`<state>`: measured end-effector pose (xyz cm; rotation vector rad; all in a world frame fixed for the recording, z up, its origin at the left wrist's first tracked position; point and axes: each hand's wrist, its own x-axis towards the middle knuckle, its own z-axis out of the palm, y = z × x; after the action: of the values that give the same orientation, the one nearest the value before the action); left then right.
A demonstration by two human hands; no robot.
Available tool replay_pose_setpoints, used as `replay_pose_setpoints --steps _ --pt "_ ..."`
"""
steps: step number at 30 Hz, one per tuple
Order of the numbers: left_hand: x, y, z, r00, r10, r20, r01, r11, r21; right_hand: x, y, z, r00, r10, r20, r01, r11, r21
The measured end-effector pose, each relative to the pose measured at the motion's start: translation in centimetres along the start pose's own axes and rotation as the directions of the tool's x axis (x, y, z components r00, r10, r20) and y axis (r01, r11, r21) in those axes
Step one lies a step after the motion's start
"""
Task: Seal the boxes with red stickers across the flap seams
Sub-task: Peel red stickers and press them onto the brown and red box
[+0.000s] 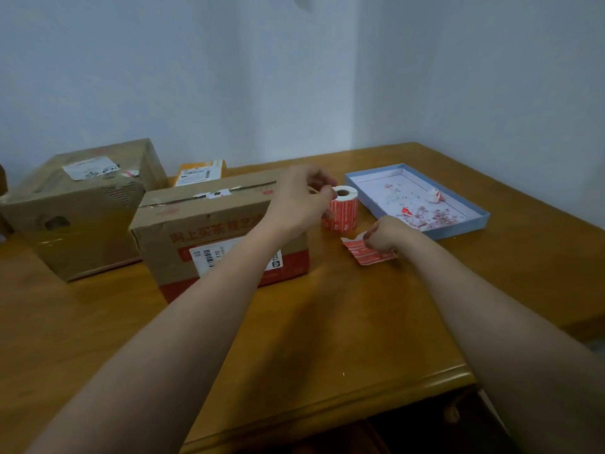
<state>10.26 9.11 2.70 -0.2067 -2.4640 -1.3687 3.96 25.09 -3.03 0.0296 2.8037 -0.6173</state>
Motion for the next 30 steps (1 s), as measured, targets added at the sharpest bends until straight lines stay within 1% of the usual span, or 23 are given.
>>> replay_pose_setpoints --steps 4,7,10,13,16,19,23,26,30 --pt "-0.8 -0.6 1.4 0.987 -0.024 0.162 0.029 0.999 -0.029 0.3 0.9 1.1 1.0 0.025 0.006 -0.025 0.998 -0.057" --pt "-1.2 -1.1 2.1 0.958 -0.083 0.273 0.084 0.996 0.006 0.3 1.1 1.3 0.999 0.046 0.018 -0.044 0.991 -0.128" --pt "-1.4 -1.9 2.4 0.928 -0.164 0.335 0.149 0.986 0.072 0.1 1.1 1.1 0.996 0.082 0.014 -0.08 0.99 -0.113" --pt "-1.7 -2.5 2.3 0.882 -0.257 0.395 0.218 0.966 0.142 0.0 1.0 1.1 0.993 0.113 0.032 -0.108 0.985 -0.133" --pt "-2.2 -2.8 2.2 0.826 -0.328 0.459 0.257 0.943 0.211 -0.2 1.0 1.1 0.991 0.127 0.043 -0.117 0.977 -0.178" --pt "-2.6 -2.9 1.8 0.803 -0.36 0.474 0.274 0.931 0.243 -0.5 1.0 1.2 0.992 0.124 0.036 -0.114 0.97 -0.215" --pt "-3.0 -2.7 0.9 0.807 -0.368 0.461 0.276 0.926 0.256 -1.3 0.7 1.0 0.987 0.131 0.092 -0.108 0.969 -0.223" --pt "-3.5 -2.1 0.2 0.808 -0.373 0.456 0.275 0.924 0.266 -2.6 0.3 0.4 0.988 0.098 0.119 -0.064 0.963 -0.262" --pt "-4.5 -1.3 -0.9 0.802 -0.376 0.465 0.279 0.923 0.265 -4.1 -0.5 -0.6 0.984 0.041 0.171 -0.003 0.976 -0.217"
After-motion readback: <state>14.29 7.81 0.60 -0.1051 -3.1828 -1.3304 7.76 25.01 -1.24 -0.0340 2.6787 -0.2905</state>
